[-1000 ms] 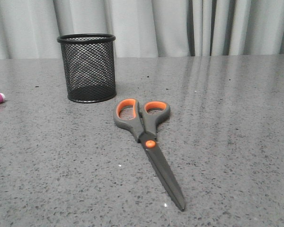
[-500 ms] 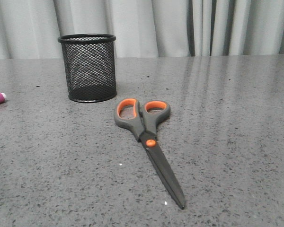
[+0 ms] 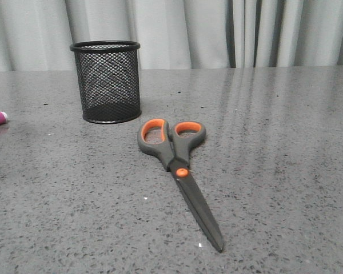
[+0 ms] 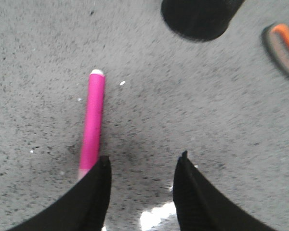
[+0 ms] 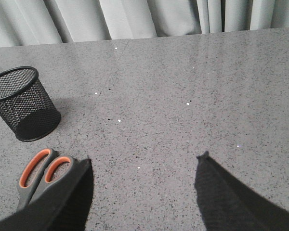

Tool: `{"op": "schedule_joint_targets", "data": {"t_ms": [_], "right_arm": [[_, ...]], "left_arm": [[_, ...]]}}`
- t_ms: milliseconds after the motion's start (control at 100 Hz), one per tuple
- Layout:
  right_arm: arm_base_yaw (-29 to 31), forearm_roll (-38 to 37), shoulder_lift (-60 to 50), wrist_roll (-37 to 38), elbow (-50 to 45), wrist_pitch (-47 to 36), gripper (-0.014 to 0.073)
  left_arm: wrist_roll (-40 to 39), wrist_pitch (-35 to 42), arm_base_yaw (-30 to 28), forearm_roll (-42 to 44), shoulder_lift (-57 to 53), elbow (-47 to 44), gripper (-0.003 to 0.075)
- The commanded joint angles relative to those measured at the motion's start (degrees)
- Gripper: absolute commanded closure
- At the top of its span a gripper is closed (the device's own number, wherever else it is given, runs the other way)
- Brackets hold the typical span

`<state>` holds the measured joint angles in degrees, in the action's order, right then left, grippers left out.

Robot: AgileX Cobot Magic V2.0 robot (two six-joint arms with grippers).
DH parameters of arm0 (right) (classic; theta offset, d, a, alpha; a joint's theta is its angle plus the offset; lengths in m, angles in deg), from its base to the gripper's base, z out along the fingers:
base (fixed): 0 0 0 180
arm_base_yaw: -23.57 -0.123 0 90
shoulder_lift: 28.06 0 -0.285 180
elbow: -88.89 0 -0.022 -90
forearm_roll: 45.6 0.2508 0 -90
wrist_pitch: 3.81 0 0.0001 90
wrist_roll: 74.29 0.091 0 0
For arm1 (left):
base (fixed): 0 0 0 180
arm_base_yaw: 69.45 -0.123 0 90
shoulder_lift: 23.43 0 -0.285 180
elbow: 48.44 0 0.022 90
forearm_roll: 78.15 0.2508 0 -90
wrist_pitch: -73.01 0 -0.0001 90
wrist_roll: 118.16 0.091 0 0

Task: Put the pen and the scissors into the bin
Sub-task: 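Close the left gripper on the pink highlighter and lift it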

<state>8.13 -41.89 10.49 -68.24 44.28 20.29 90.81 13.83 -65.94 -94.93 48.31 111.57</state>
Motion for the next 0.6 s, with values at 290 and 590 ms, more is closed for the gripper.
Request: {"op": "schedule_joint_targets", "data": {"t_ms": [290, 590], "right_arm": [[0.5, -0.7, 0.6, -0.6, 2.0, -3.0, 0.018], [0.5, -0.7, 0.6, -0.6, 2.0, -0.7, 0.018]], "left_arm": [[-3.9, -2.2, 6.0, 9.3, 16.6, 10.3, 0.0435], [-4.2, -0.6, 6.0, 12.6, 22.6, 10.4, 0.0435]]}}
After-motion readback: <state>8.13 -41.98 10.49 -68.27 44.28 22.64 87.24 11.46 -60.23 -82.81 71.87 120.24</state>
